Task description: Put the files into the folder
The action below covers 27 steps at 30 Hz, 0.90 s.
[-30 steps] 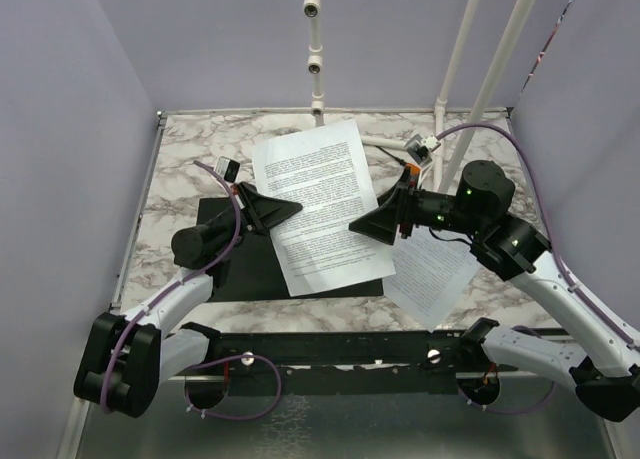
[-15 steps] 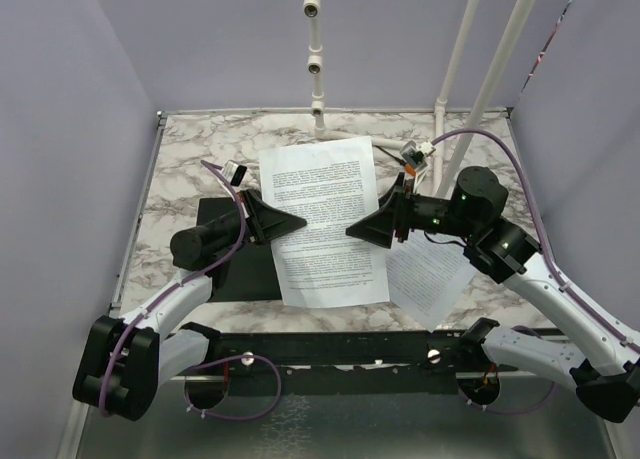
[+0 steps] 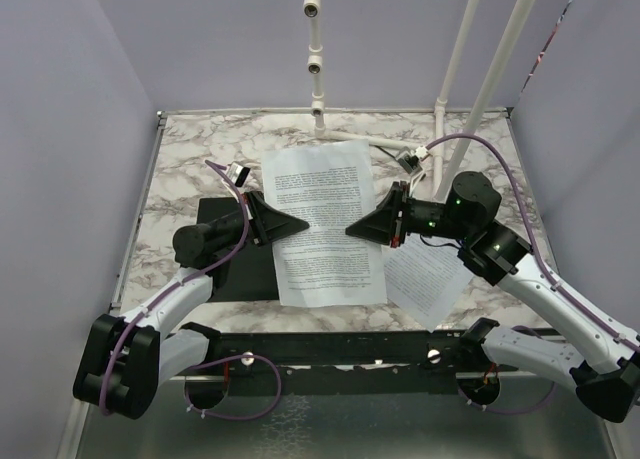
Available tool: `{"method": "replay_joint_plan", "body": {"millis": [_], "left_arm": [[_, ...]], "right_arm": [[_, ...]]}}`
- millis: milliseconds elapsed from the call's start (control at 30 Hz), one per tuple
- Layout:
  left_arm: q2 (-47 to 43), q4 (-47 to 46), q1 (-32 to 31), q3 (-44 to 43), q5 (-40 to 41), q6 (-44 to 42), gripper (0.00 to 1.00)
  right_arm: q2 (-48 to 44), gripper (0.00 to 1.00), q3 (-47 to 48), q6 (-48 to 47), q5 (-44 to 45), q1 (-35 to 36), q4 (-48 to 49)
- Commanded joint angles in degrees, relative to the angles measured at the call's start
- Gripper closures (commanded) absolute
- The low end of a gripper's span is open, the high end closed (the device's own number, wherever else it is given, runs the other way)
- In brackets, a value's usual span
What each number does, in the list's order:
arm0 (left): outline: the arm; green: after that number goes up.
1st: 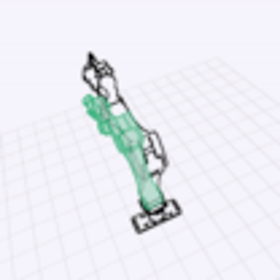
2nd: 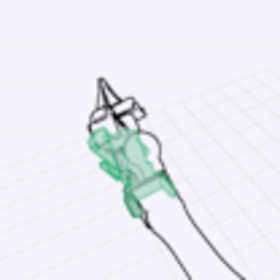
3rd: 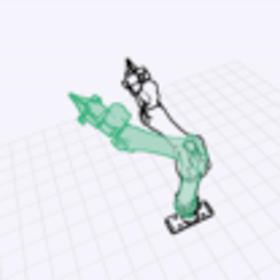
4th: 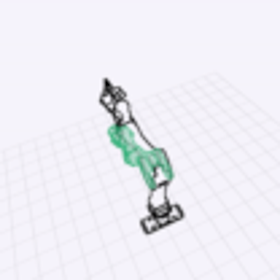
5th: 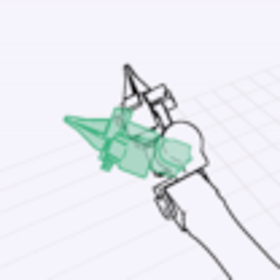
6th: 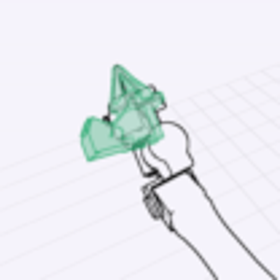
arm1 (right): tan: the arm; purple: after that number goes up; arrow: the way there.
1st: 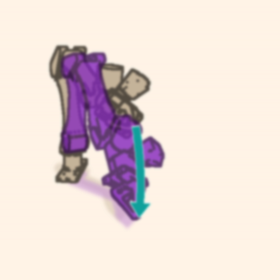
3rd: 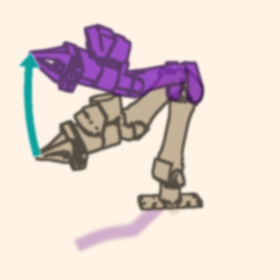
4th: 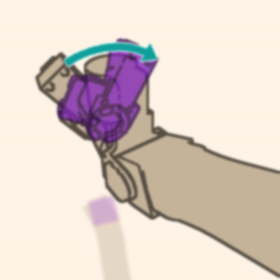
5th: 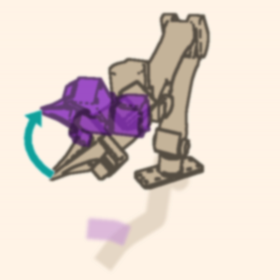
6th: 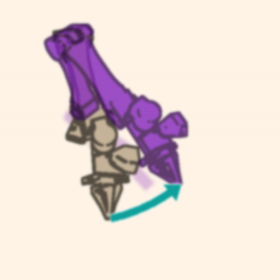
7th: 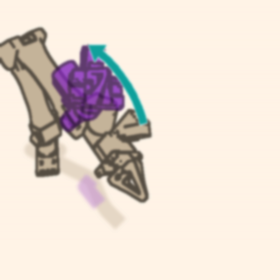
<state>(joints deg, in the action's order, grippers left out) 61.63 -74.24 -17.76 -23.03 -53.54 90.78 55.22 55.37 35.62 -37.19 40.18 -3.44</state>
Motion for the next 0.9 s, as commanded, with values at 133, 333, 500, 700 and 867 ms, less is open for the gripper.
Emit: {"method": "replay_joint_plan", "body": {"millis": [133, 333, 500, 700, 867], "left_arm": [[-1.4, 1.4, -0.2, -2.1, -2.1, -1.8, 0.98], [-2.7, 10.4, -0.2, -3.7, -0.9, -6.9, 0.54], [-5.8, 34.6, -0.2, -7.6, 1.9, -21.5, 0.37], [-8.5, 75.8, -0.2, -19.3, 13.7, -47.4, 0.01], [-8.1, 92.8, -0.2, -26.1, 27.0, -56.2, 0.01]], "right_arm": [[-0.2, 1.00, -0.3, -0.7, 1.7, 0.3, 0.1], [-1.0, 0.99, 2.6, -2.9, 4.6, 0.3, -4.9], [-4.0, 0.99, 2.7, -3.9, 8.0, 0.3, -7.3], [-4.8, 0.99, 6.0, -5.9, 11.4, 0.3, -13.1], [-4.5, 0.99, 5.2, -5.7, 14.8, 0.3, -13.5]]}}
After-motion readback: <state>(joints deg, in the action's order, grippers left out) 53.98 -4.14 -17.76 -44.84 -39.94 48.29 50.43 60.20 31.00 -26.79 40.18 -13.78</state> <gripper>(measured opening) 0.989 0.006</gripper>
